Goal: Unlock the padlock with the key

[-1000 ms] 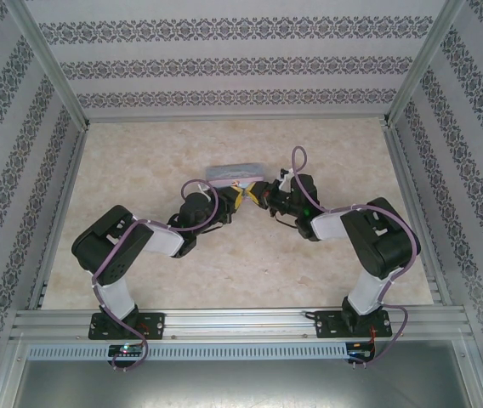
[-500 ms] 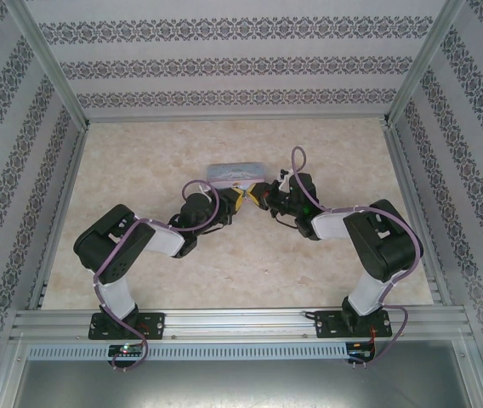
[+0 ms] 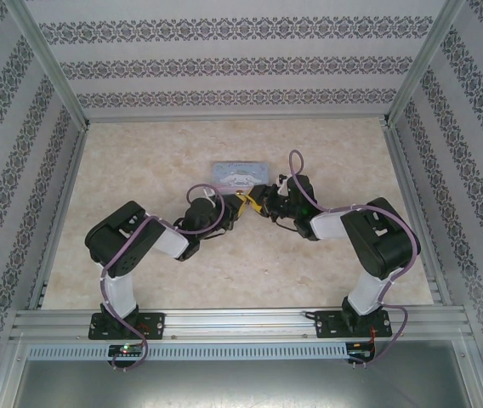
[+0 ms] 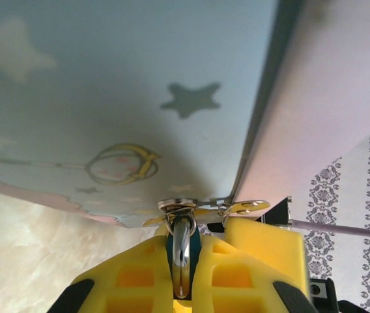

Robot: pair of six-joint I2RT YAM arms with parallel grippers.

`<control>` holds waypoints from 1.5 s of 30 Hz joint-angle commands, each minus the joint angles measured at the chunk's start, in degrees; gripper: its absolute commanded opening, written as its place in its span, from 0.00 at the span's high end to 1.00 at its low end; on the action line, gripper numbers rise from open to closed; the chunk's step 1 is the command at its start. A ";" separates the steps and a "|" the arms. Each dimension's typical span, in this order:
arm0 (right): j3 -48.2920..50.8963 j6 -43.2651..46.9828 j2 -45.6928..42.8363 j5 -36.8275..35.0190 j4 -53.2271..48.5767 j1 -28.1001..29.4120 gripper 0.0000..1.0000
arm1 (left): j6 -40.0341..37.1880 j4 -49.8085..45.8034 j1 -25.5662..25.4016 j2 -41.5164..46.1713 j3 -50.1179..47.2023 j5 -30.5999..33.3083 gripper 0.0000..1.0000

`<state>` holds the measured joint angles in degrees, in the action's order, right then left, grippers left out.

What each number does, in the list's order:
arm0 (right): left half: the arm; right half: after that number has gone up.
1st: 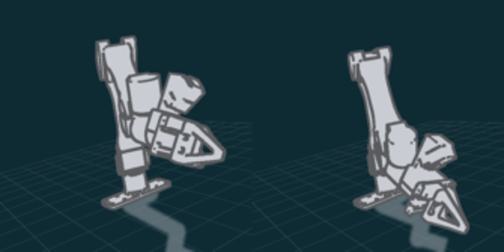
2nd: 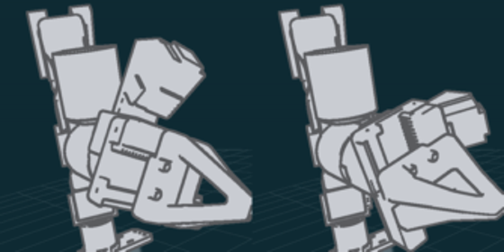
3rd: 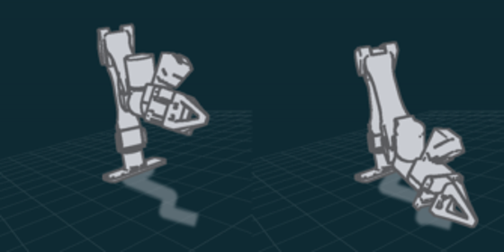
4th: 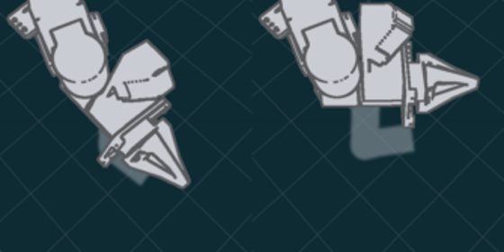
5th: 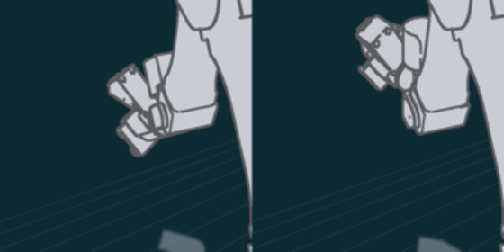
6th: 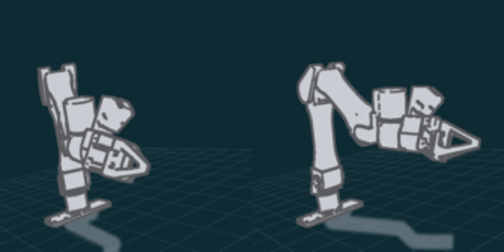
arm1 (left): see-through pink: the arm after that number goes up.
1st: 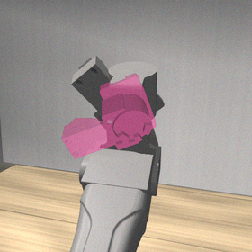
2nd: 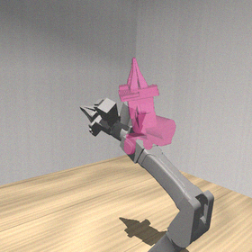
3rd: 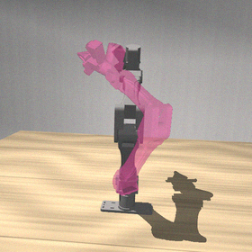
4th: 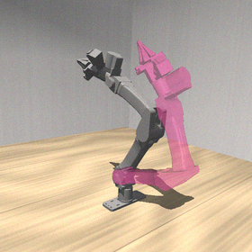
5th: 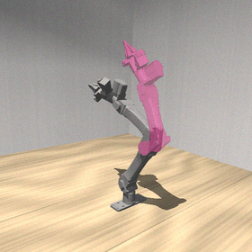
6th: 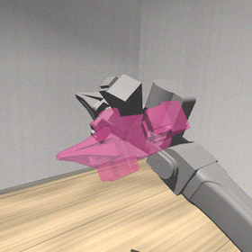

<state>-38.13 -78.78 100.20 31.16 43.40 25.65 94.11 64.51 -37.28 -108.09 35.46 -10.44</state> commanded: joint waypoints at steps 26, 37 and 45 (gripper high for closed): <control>-1.02 39.28 -22.44 -3.87 -41.23 -0.79 0.37 | -3.13 2.65 0.00 -5.55 -0.34 -6.93 1.00; -4.94 67.62 -21.71 -29.92 -51.72 10.53 0.43 | -4.08 -2.19 0.87 -4.32 0.48 -11.71 1.00; -3.97 77.25 -17.06 -39.47 -47.57 15.85 0.58 | -4.72 -4.51 1.13 -3.24 1.23 -13.58 1.00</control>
<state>-42.65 -7.94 81.82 -2.02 -5.72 40.58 91.22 64.01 -36.62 -112.86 35.88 -21.47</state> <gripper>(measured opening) 0.443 0.079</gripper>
